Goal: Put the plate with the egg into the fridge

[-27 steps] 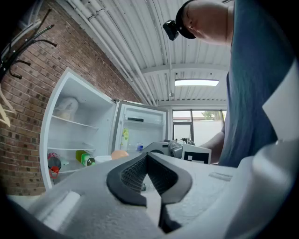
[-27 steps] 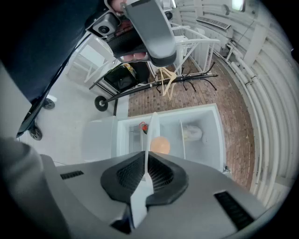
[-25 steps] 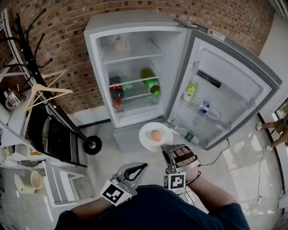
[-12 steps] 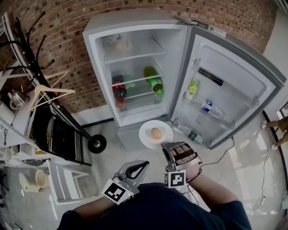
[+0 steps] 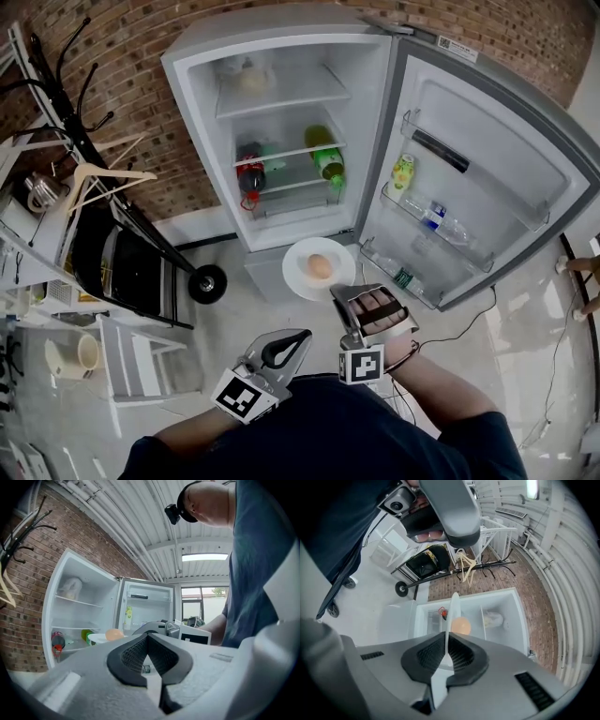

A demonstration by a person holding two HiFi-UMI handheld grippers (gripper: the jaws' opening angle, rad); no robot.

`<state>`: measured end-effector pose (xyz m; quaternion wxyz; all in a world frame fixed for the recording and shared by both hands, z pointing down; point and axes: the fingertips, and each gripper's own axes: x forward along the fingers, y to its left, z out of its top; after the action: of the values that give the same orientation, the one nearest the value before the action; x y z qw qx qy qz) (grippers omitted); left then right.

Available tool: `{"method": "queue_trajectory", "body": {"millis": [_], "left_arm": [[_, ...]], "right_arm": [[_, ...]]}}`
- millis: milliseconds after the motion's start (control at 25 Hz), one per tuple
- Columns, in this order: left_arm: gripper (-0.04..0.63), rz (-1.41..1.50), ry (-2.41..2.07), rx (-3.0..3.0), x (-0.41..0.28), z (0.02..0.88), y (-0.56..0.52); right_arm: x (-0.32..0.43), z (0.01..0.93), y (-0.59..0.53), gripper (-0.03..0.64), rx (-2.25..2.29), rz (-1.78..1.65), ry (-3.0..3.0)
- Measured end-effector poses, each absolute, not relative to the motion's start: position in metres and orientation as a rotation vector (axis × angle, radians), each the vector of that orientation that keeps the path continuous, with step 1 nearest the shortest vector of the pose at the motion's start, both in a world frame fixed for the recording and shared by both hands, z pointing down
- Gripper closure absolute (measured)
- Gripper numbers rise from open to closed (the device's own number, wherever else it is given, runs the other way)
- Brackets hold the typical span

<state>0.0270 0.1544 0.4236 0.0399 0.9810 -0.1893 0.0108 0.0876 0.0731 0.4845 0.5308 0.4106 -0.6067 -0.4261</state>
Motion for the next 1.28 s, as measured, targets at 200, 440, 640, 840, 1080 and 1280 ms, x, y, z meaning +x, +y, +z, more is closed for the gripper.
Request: {"method": "queue_trajectory", "body": {"millis": [200, 440, 640, 840, 1080, 1280], "left_arm": [[0.597, 0.045, -0.672, 2.971, 0.039, 0.435, 0.159], [0.597, 0.052, -0.702, 2.962, 0.049, 0.44, 0.151], [0.597, 0.031, -0.672, 2.957, 0.051, 0.443, 0.126], [0.597, 0.008, -0.629, 2.96, 0.047, 0.443, 0.082], [0.597, -0.006, -0.57, 2.975, 0.038, 0.438, 0.01], [0.597, -0.018, -0.505, 2.997, 0.024, 0.43, -0.046]], "right_arm": [[0.098, 0.491, 0.072, 0.595, 0.97, -1.037, -1.489], [0.099, 0.491, 0.062, 0.596, 0.957, -1.064, -1.519], [0.102, 0.49, 0.034, 0.597, 0.97, -1.049, -1.51], [0.097, 0.492, -0.006, 0.596, 0.965, -1.032, -1.488], [0.09, 0.49, -0.073, 0.597, 0.977, -1.01, -1.463], [0.079, 0.484, -0.126, 0.595, 0.991, -0.994, -1.431]]}}
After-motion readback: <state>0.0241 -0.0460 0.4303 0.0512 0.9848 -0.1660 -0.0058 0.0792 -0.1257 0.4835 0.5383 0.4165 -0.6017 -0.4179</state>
